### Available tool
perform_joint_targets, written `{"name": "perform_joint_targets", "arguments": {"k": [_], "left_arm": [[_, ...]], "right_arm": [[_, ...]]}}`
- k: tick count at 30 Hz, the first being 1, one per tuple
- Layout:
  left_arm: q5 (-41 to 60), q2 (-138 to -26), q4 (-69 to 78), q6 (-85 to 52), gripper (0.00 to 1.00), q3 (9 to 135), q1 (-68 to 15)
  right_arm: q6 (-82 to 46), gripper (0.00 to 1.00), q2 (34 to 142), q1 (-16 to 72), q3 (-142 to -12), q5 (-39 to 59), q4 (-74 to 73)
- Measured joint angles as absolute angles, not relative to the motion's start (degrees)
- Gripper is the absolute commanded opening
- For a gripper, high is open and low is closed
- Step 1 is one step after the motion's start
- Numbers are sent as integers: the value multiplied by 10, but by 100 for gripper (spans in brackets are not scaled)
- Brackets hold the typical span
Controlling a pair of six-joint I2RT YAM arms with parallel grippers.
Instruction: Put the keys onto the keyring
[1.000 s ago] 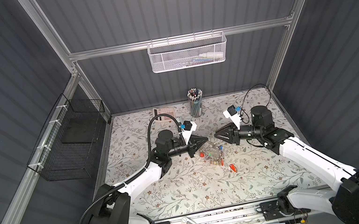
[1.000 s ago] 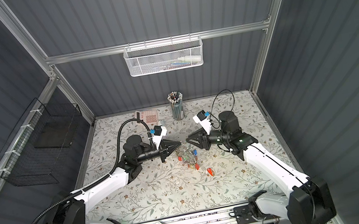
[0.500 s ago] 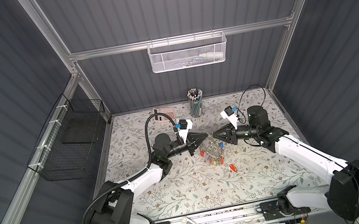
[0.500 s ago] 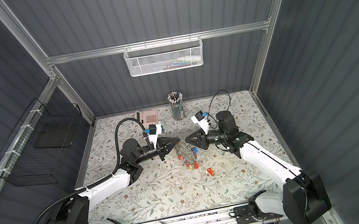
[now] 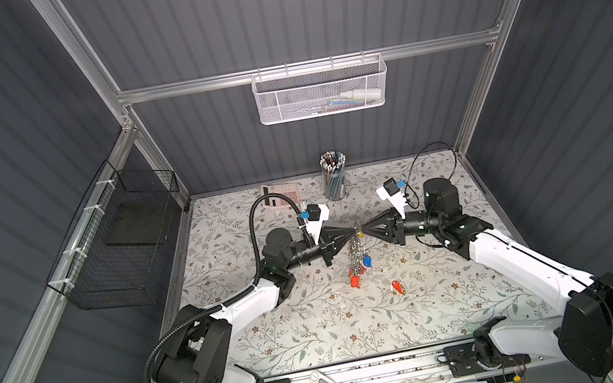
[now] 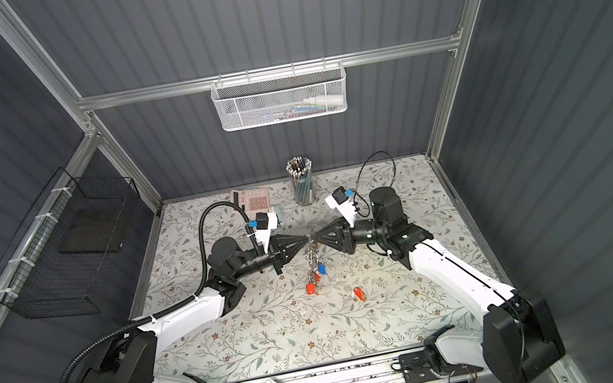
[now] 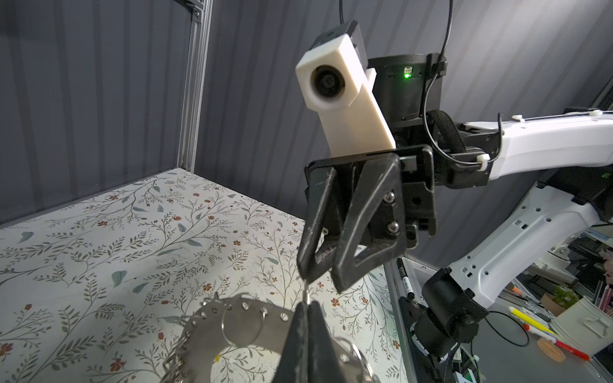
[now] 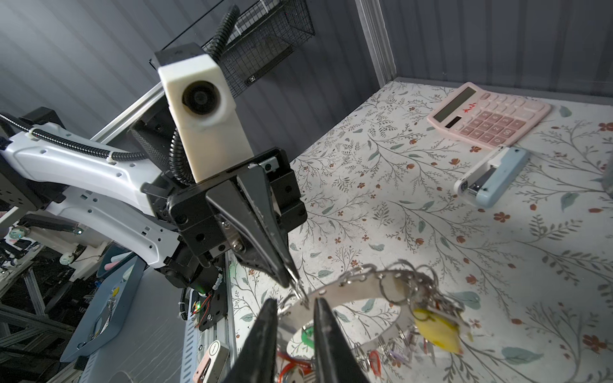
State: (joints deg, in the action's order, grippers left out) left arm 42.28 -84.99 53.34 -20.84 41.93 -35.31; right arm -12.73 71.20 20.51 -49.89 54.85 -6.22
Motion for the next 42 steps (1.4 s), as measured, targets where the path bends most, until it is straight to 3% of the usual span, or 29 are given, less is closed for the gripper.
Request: {"name": "perform_joint_targets", "arguments": {"k": [12, 29, 35, 42], "left_arm": [[437, -869, 571, -237, 0, 419, -353], [437, -884, 607, -258, 0, 419, -353], [435, -888, 609, -258, 0, 420, -353], [423, -884, 582, -244, 49, 422, -353]], "right_arm": [[-133, 18, 740, 208, -499, 561, -69], [-146, 0, 745, 208, -499, 574, -84], [-150, 0, 745, 207, -499, 572, -87], [-154, 0, 728, 209, -477, 536, -91]]}}
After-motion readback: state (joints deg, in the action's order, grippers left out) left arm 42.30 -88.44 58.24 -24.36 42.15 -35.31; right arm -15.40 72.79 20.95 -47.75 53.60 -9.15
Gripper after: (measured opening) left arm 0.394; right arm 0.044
